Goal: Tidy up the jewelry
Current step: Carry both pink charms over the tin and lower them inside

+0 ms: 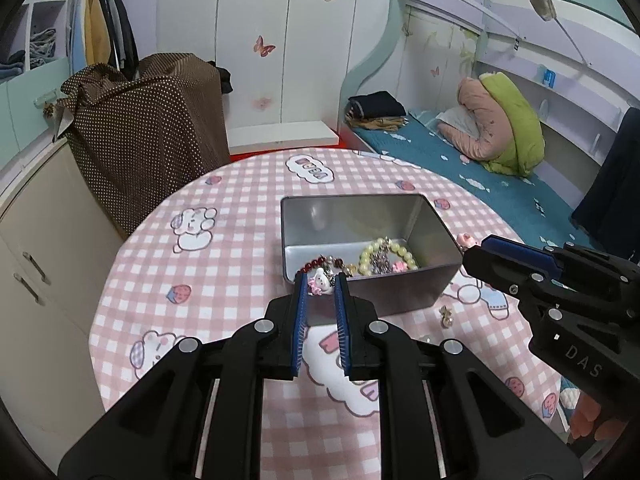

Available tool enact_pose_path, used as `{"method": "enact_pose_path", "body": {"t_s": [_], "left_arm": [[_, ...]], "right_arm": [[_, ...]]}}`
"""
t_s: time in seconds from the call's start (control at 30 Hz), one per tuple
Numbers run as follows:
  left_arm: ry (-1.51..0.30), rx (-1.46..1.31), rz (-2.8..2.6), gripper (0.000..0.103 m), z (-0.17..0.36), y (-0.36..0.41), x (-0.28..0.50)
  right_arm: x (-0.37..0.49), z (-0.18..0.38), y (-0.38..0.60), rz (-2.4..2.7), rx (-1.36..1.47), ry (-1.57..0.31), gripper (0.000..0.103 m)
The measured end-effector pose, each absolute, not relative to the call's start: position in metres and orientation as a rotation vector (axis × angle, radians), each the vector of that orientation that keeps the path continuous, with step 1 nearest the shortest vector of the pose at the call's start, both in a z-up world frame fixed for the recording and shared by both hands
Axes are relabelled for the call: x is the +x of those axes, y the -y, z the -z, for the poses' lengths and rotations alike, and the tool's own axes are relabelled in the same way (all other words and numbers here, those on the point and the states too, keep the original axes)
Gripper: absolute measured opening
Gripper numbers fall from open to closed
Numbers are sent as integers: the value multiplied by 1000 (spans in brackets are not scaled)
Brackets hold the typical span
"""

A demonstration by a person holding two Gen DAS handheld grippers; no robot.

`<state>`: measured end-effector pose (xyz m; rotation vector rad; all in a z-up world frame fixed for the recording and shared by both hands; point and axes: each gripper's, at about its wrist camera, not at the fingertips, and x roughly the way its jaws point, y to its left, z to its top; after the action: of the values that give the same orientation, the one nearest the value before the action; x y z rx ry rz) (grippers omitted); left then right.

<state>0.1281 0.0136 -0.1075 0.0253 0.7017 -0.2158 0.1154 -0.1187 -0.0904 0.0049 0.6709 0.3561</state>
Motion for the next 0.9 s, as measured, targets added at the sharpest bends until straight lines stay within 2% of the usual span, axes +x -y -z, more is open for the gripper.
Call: {"method": "enact_pose_path", "body": {"t_s": [0.3,0.9], "left_arm": [[-685,14,218,15,99,-15,145],[-736,-2,229,15,118,-9,193]], "right_arm": [[133,88,116,-346,5,-667,21],[168,109,109,-363,-3,-734,21]]}}
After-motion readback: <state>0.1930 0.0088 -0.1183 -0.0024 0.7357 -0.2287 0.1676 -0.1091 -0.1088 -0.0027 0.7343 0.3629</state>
